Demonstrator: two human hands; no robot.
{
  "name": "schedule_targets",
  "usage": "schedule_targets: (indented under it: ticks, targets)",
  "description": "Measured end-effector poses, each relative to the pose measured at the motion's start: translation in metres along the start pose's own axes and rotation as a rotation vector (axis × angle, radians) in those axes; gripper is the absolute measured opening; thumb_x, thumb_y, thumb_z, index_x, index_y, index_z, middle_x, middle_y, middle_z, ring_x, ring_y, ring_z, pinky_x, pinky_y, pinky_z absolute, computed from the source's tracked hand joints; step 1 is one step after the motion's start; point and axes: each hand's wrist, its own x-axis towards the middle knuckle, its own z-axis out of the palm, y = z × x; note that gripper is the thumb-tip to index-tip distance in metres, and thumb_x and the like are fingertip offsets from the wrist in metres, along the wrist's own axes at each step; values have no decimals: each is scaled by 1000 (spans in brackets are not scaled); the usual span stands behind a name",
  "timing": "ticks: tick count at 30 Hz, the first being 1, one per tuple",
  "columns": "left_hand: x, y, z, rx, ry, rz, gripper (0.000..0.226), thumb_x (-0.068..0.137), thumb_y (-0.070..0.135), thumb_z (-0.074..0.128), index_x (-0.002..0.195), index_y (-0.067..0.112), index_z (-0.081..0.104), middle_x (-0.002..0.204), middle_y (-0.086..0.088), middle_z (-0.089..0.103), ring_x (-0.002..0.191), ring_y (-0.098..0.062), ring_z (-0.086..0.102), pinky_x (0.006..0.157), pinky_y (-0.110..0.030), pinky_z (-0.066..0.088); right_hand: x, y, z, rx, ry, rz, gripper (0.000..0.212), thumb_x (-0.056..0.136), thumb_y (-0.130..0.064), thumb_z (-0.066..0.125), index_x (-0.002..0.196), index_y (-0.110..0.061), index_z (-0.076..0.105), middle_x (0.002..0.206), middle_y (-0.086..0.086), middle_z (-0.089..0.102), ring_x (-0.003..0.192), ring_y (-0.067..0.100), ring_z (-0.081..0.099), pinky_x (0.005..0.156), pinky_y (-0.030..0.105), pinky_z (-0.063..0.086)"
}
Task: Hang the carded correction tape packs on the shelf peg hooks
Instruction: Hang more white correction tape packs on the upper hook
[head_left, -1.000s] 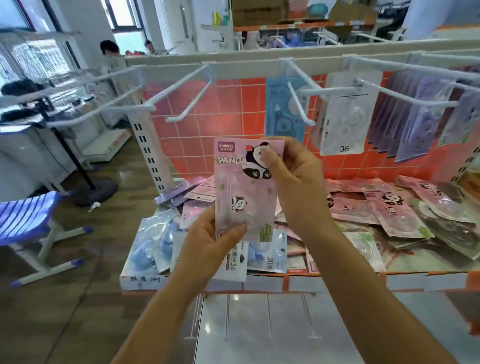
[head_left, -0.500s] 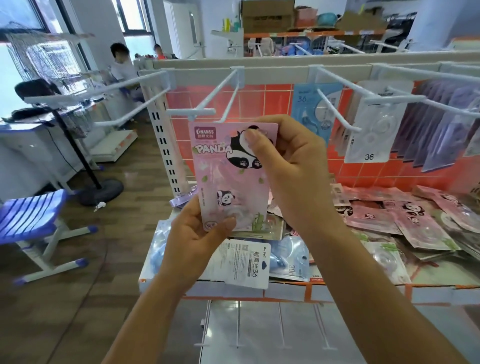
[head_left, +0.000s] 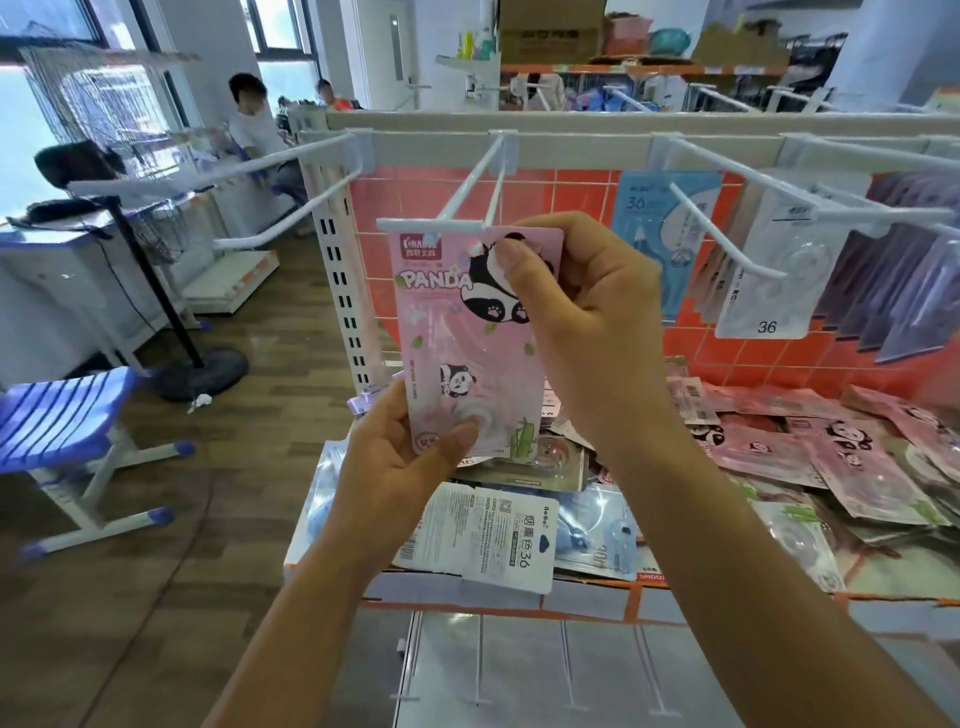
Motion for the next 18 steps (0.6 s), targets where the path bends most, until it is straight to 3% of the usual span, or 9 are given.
schedule_targets:
  ticks: [3, 6, 8, 11, 12, 14, 16, 18]
  targets:
    - [7, -4, -1, 42, -5, -34, 23, 75, 29, 74, 97, 27, 66, 98, -8, 71, 94, -21, 69, 82, -27, 55, 7, 10, 2, -42, -5, 47, 10, 90, -10, 62, 86, -19, 65, 74, -4, 66, 70, 8, 65, 56, 20, 51]
    - [28, -10, 0, 124, -45, -87, 29, 77, 33, 72, 101, 21, 62, 100, -10, 70, 95, -27, 68, 82, -37, 58, 23, 30, 2, -119, 17, 86, 10, 90, -16, 63, 84, -23, 64, 78, -1, 68, 77, 20, 68, 62, 34, 57]
    - [56, -14, -1, 275, -139, -91, 30, 85, 38, 67, 105, 16, 58, 105, -15, 67, 96, -34, 65, 82, -47, 57, 44, 48, 3, -194, 60, 89, 4, 88, -19, 65, 85, -18, 66, 77, -1, 67, 76, 23, 66, 65, 44, 56]
    - [107, -24, 1, 515, -209, -82, 16, 92, 42, 57, 101, 28, 56, 103, -12, 65, 93, -38, 63, 83, -53, 54, 81, 74, 6, -326, 111, 111, 11, 87, -23, 66, 80, -15, 65, 68, -10, 58, 70, 19, 61, 67, 45, 55]
    - [125, -29, 1, 583, -188, -95, 17, 93, 41, 56, 103, 27, 57, 101, -6, 63, 91, -34, 63, 86, -51, 54, 94, 82, 8, -371, 116, 132, 13, 87, -24, 65, 77, -17, 62, 66, -13, 55, 69, 16, 59, 69, 44, 55]
    - [160, -38, 2, 682, -136, -154, 39, 95, 41, 55, 122, 13, 55, 104, 0, 56, 92, -23, 57, 84, -38, 51, 119, 98, 9, -464, 108, 189, 17, 88, -28, 64, 75, -18, 59, 67, -10, 57, 72, 19, 63, 71, 40, 54]
    - [186, -44, 6, 782, -143, -205, 52, 96, 41, 51, 134, 4, 47, 107, -2, 49, 95, -18, 47, 71, -23, 43, 139, 111, 10, -519, 87, 231, 18, 89, -31, 62, 78, -17, 63, 78, 2, 68, 78, 25, 68, 72, 40, 55]
    - [202, -43, 9, 850, -149, -226, 50, 99, 37, 48, 134, 1, 47, 111, -9, 50, 98, -16, 44, 74, -22, 41, 153, 120, 10, -567, 72, 267, 17, 90, -34, 60, 83, -20, 67, 89, 7, 72, 82, 26, 69, 76, 40, 55]
